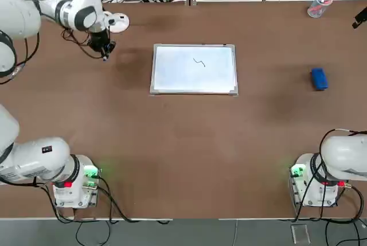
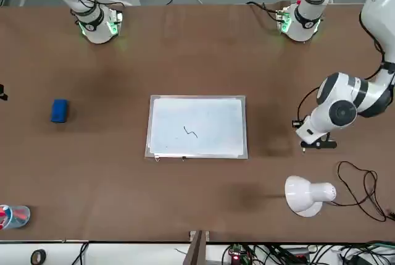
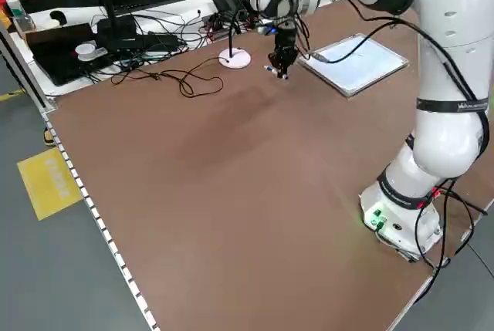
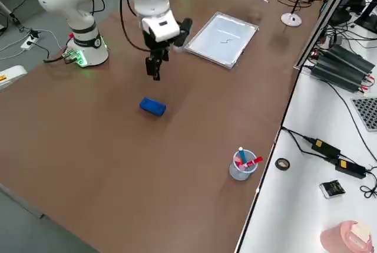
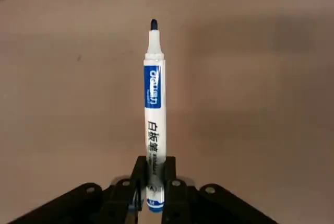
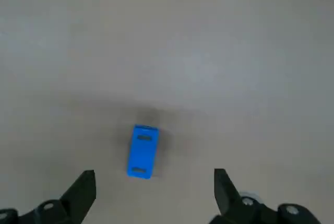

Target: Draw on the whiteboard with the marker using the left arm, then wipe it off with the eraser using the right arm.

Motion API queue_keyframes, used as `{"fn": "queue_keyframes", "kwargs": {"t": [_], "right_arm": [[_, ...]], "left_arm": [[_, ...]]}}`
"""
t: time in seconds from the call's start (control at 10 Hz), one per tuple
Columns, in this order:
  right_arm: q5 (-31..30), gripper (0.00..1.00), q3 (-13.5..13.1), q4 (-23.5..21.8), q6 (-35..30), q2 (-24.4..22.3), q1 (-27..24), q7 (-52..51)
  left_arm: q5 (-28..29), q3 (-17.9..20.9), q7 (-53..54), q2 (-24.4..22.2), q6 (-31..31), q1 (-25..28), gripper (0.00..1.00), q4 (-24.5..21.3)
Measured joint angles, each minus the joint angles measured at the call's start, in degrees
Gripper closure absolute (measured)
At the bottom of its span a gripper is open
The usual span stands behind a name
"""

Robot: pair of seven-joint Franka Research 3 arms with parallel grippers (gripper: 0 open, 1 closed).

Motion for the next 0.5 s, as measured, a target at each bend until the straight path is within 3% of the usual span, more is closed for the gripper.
{"fn": "queue_keyframes", "kwargs": {"t": [0.2,0.5], "right_arm": [[0.0,0.00,0.0,-1.9,2.4,0.0,-0.4,0.0],[0.1,0.00,0.1,-5.1,7.3,0.3,-0.4,0.0]], "left_arm": [[0.0,2.3,0.0,-1.6,6.1,0.0,0.83,-5.9],[0.0,4.4,0.0,-1.8,11.6,0.0,0.83,-11.0]]}}
